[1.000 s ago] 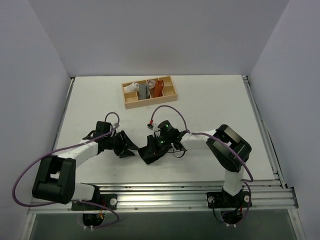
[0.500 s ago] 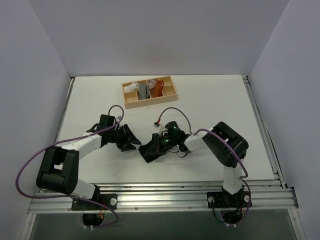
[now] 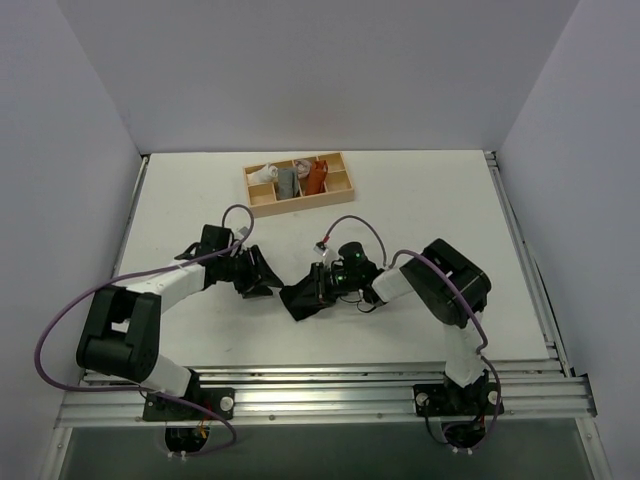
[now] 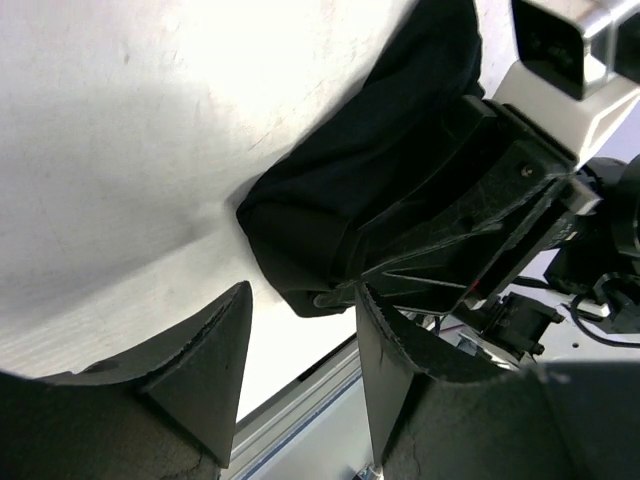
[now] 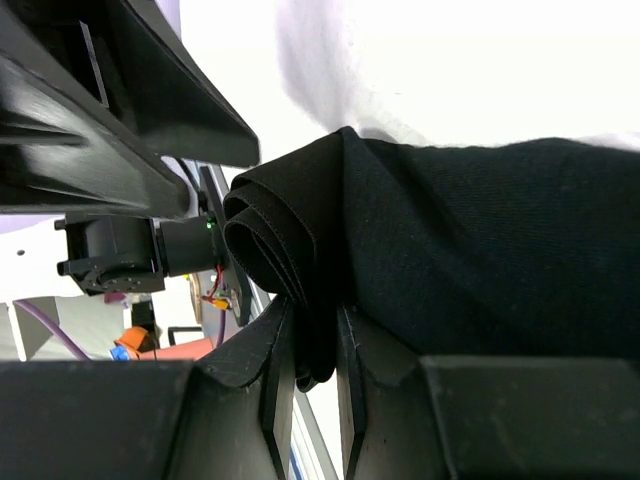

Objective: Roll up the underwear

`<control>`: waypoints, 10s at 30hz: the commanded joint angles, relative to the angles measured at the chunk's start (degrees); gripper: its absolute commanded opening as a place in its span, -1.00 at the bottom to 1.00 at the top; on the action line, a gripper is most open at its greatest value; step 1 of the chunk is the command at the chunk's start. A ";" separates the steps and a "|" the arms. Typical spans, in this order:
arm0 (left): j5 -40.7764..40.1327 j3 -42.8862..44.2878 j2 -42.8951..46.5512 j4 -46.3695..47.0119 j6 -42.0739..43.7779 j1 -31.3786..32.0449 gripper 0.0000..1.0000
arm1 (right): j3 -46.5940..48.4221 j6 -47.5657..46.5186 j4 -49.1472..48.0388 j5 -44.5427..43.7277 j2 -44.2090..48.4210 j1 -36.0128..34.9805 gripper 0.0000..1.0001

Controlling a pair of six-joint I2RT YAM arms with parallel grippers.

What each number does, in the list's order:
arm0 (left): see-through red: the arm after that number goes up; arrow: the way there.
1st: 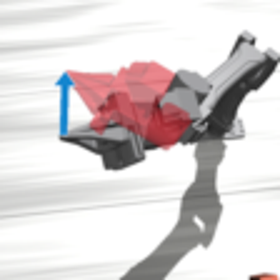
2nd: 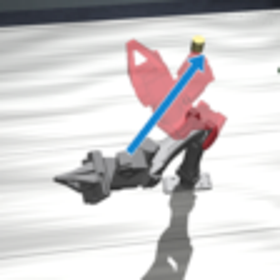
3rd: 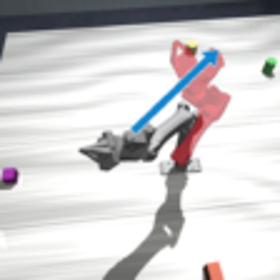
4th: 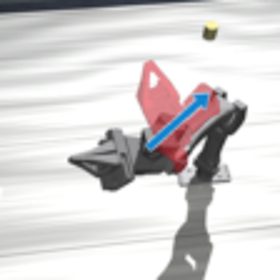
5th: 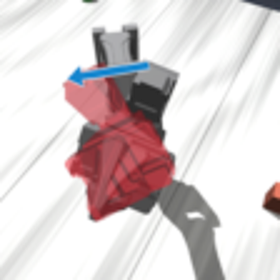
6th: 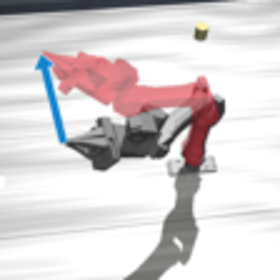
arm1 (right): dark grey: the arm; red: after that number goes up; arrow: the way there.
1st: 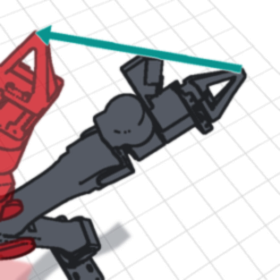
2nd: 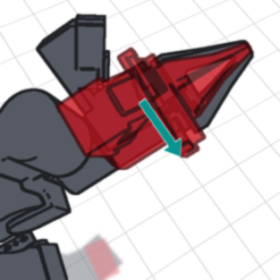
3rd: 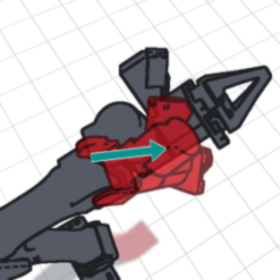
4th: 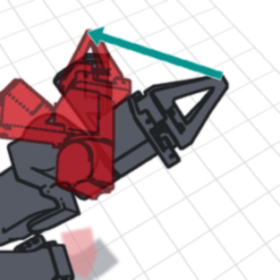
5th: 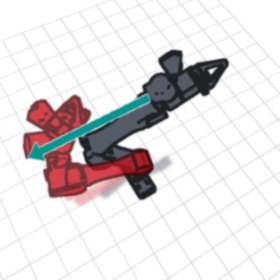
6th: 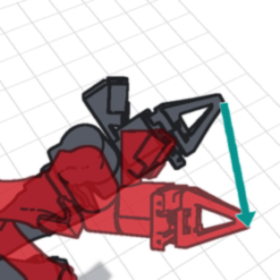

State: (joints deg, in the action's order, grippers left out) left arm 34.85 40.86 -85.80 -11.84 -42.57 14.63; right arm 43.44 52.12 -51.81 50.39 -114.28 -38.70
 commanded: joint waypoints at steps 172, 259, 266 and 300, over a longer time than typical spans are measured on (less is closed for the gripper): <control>-32.74 20.22 -11.49 -26.75 -21.77 20.26 -0.95 | 7.44 -16.43 49.70 -72.62 27.71 -31.08 -0.10; -29.76 7.21 -1.37 -6.97 -23.88 22.10 0.19 | -32.37 14.77 -48.29 -27.72 -5.78 -4.90 -1.00; -30.37 8.88 -6.83 -5.66 -24.05 22.81 0.10 | -31.75 13.98 -47.15 -26.93 -5.78 -4.28 -1.00; -36.08 23.83 -17.30 -30.08 -19.92 27.91 -0.95 | 4.98 -20.65 50.38 -70.15 23.59 -29.94 -0.05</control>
State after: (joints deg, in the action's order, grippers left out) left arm 2.39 64.03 -101.69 -35.05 -61.95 41.98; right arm 44.71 33.30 -8.58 -10.55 -89.12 -66.08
